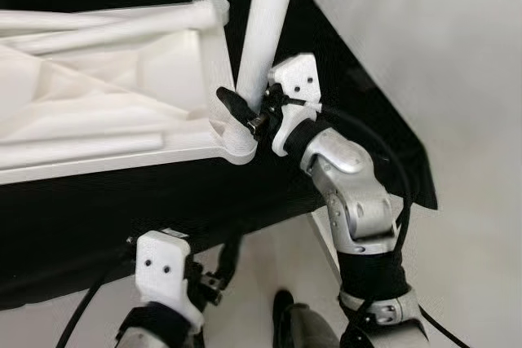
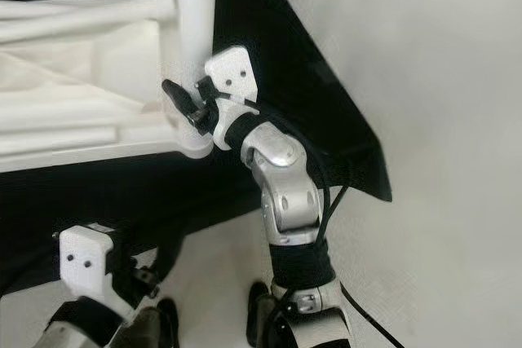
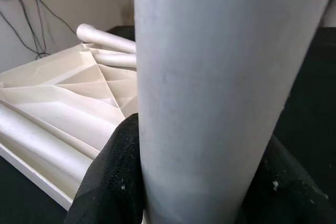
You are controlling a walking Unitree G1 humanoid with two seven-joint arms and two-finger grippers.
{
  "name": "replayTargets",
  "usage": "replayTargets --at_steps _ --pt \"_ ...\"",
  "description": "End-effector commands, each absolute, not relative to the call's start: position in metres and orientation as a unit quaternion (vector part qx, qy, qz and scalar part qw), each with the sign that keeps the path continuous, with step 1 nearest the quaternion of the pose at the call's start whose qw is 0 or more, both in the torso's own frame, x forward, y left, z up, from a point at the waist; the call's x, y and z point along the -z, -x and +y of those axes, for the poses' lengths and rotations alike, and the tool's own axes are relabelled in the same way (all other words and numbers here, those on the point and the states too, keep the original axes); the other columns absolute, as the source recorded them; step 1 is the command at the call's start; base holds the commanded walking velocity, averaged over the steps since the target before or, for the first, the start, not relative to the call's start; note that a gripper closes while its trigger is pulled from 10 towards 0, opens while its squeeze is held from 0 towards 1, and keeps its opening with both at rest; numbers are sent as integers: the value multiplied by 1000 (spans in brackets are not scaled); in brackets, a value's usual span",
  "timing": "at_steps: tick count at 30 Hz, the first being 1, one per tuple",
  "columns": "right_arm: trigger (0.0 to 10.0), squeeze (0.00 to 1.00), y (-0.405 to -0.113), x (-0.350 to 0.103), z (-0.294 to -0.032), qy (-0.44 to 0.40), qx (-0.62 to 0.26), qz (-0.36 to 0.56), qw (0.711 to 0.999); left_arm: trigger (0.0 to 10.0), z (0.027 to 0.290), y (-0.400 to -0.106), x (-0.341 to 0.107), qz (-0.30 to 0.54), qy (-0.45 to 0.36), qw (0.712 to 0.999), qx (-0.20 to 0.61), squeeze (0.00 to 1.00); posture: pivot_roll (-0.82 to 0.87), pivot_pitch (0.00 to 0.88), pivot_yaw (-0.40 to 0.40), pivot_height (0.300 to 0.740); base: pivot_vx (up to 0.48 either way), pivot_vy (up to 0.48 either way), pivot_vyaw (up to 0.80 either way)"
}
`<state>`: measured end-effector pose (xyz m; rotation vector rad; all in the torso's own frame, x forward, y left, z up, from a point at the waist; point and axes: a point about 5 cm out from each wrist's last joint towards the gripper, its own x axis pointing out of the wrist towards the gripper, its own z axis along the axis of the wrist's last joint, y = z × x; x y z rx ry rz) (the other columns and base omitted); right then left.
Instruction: Building children table
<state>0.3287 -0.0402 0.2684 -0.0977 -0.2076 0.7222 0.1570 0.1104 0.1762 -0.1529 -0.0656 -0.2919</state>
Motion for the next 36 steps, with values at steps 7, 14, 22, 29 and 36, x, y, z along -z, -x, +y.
replayTargets --at_steps 7,14,22,29,36 --pt "2275 0 -358 -237 -27 40 -325 -8 945 10000 109 -159 -172 -23 79 986 145 0 17 385 -81 740 0 0 0" --pt "10000 1000 -350 -263 -23 -11 -397 -54 916 10000 108 -160 -171 -23 79 986 146 0 18 371 -83 740 0 0 0" --pt "10000 0 -355 -289 -42 25 -594 -121 795 10000 106 -161 -171 -24 80 986 147 0 30 356 -88 740 0 0 0" --pt "10000 0 -362 -296 -42 62 -652 -122 746 10000 104 -158 -172 -25 81 986 146 0 51 367 -93 740 0 0 0" --pt "6353 0 -364 -298 -41 74 -677 -117 723 10000 104 -156 -172 -23 81 986 146 0 60 377 -95 740 0 0 0"
